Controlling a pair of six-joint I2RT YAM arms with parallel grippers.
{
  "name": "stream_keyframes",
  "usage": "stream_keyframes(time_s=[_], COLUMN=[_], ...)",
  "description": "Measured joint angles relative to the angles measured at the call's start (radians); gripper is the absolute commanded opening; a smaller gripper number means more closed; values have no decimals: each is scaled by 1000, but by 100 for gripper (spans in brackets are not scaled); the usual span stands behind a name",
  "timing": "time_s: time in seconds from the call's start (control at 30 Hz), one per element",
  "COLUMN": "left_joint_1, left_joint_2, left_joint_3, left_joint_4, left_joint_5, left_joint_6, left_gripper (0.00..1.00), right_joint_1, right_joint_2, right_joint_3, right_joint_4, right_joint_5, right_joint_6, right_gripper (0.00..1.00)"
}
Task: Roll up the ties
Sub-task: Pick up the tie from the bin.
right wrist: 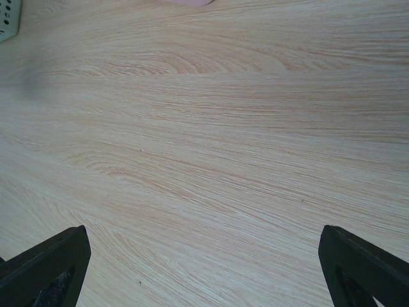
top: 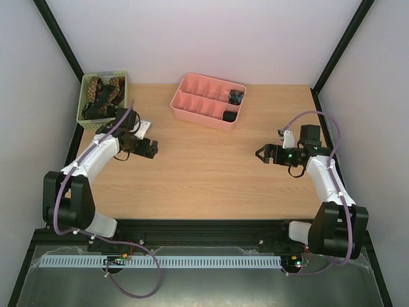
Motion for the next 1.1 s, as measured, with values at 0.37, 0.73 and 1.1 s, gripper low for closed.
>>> stream_keyframes(time_s=[0.37,0.73,1.1], left_joint_1=[169,325,404], left_joint_2=[155,563,817], left_joint_3=[399,1012,1214], left_joint_4=[-12,-122,-139], left_joint_5=[111,51,-58], left_joint_6=[31,150,243], left_gripper=[99,99,83], right_joint_1=[0,-37,-109], right_joint_2=[4,13,79], right_joint_3=[-8,32,64], right_joint_4=[23,36,47], right_joint_5=[-1,14,9], right_joint_6=[63,58,61], right_gripper=[99,99,99])
